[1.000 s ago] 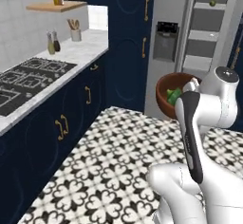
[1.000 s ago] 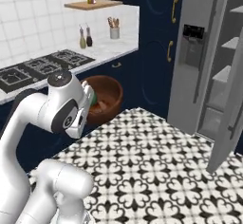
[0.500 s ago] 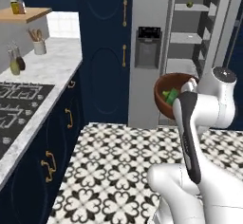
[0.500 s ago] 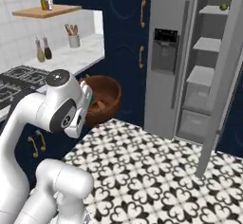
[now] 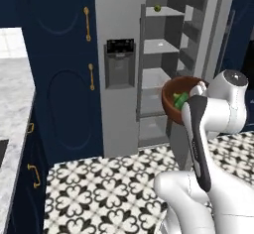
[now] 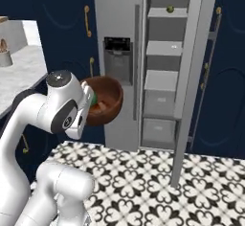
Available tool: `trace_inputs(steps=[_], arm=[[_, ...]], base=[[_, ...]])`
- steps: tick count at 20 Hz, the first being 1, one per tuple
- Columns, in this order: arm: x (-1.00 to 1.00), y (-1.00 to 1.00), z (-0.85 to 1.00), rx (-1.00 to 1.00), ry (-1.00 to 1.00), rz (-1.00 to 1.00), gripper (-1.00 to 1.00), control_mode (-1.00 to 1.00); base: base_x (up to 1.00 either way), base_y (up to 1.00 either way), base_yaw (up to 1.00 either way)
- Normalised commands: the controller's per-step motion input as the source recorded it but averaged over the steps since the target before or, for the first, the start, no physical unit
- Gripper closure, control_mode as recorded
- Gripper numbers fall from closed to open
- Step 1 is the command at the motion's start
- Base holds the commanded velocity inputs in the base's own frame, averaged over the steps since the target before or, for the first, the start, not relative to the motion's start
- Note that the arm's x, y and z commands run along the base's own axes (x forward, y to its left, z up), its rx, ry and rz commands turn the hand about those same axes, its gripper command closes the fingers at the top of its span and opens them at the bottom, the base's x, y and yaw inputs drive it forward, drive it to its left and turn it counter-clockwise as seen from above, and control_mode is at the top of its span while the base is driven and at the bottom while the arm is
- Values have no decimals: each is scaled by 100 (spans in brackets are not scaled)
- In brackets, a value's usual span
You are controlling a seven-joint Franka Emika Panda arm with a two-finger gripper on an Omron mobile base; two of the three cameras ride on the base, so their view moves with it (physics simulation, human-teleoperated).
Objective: Pick the chicken drumstick and broccoli from their plates and place them in the bowl. Then put the bowl in the fridge.
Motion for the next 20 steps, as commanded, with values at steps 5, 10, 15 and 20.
trace_inputs(steps=[5,10,15,20], arm=[[0,0,0,0,0,0,100,100],[0,0,0,0,0,0,100,100],[0,0,0,0,0,0,100,100],[0,0,0,0,0,0,100,100]], base=[[100,40,-42],[100,18,-25],[97,7,-8],[88,-34,0]])
